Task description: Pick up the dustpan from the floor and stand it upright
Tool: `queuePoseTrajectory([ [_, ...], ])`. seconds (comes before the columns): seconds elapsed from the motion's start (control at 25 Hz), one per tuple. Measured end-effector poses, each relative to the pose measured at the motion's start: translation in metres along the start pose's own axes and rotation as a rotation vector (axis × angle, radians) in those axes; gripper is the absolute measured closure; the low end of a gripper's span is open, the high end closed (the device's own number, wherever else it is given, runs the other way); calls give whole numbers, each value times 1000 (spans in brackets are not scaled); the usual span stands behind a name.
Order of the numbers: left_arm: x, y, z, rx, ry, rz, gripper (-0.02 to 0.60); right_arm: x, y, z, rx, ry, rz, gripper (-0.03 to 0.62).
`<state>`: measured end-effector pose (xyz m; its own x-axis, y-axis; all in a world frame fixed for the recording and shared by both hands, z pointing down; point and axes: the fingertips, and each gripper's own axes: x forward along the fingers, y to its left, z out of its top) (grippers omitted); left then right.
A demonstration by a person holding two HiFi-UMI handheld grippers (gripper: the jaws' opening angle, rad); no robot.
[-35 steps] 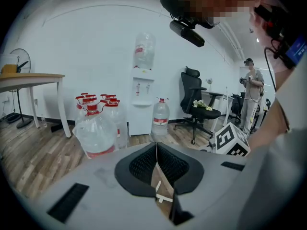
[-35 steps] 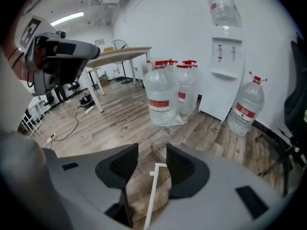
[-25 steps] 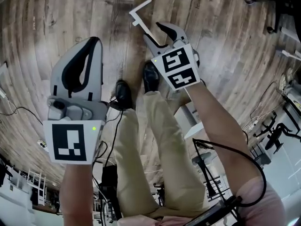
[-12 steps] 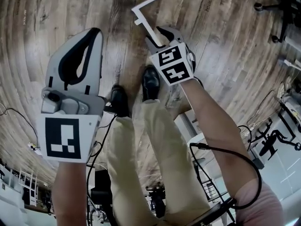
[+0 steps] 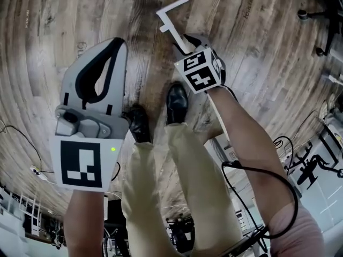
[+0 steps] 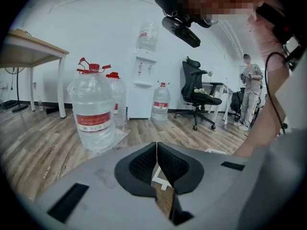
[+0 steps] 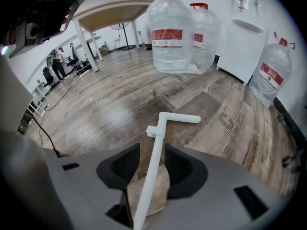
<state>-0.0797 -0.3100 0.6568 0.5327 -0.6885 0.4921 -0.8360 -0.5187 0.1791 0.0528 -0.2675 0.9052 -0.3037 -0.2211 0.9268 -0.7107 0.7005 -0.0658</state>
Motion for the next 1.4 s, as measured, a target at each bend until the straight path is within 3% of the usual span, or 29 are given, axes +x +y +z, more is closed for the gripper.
queuePoseTrajectory([
  [0.32,-1,5,-14,2,0,5,566,27,2,-18,20,50,3,438],
  [0.8,-6,5,-20,-13,8,-11,566,49,-9,-27,61,112,-9,496],
  [1.12,-22,0,18,9,-23,-13,566,4,-16,-11,142,56,-42,508],
  [1.4,-54,-23,80,14,-72,-22,566,-82,-21,18,185,-45,-89,514],
])
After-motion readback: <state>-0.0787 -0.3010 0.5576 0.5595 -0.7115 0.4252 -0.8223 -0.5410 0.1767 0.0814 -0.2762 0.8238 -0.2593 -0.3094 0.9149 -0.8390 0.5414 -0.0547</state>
